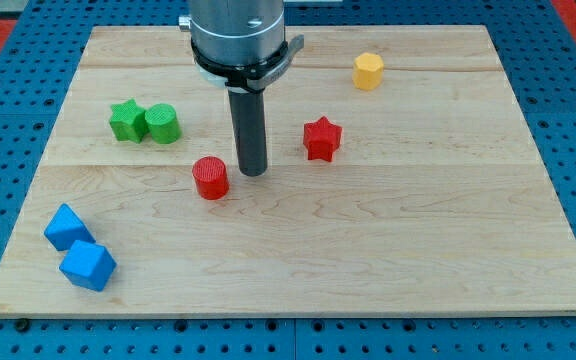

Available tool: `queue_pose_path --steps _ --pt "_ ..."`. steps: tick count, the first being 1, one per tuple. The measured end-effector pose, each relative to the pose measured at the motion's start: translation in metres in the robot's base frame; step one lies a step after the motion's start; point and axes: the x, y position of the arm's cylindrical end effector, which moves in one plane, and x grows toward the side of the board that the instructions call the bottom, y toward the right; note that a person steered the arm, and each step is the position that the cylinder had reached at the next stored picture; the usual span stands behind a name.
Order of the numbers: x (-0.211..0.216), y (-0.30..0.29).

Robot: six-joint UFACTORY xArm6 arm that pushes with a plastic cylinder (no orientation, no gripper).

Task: Slide the blue cube parallel to the right of the triangle

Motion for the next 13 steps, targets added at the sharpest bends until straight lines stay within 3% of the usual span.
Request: queue_pose_path --steps 1,2,4,6,9,11,12,13 --pt "-0.054 -0.07" --pt "-0.038 -0.147" --pt "-0.005 -0.166" --pt "0.028 -0.255" --pt "0.099 -0.255" --pt "0.155 -0.166" --pt "0.156 -0.146" --pt "0.139 -0.173"
